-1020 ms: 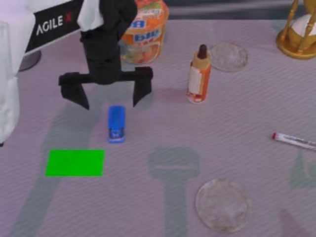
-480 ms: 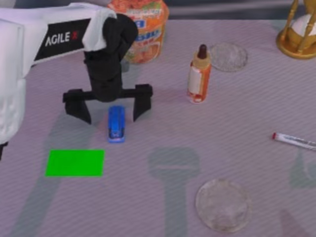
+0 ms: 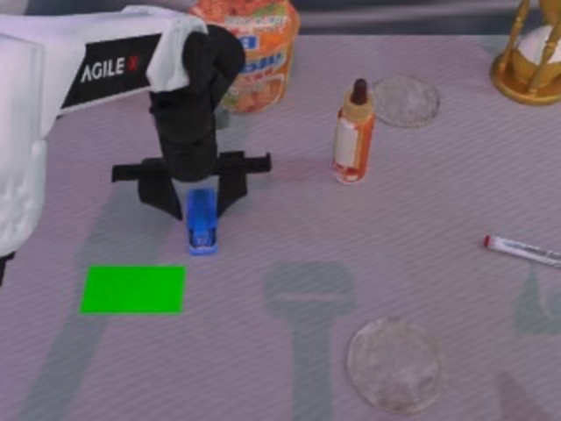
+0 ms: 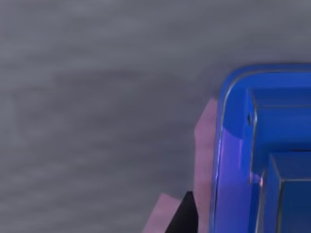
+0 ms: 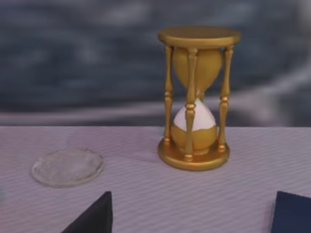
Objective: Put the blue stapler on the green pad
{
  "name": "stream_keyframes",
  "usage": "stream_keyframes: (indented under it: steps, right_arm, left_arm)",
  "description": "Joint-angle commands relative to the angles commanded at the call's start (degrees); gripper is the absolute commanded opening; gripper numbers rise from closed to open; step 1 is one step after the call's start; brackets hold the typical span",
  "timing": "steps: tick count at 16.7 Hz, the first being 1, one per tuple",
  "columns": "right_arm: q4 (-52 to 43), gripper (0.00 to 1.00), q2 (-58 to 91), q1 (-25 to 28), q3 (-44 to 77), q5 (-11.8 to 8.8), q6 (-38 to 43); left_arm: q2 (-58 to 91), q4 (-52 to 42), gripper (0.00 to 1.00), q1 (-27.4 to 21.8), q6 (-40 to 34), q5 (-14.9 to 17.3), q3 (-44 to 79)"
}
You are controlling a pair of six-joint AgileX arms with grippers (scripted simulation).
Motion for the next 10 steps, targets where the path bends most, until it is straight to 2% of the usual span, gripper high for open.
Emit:
stream_keyframes:
  steps: [4, 10]
  right_arm:
    - [0.00, 1.00, 0.00, 0.00, 0.00, 0.00, 0.00]
    - [0.00, 1.00, 0.00, 0.00, 0.00, 0.00, 0.00]
  left_arm:
    - [0.00, 0.00, 0.02, 0.00, 0.00, 0.00, 0.00]
    - [0.00, 0.00, 0.00, 0.00, 0.00, 0.00, 0.00]
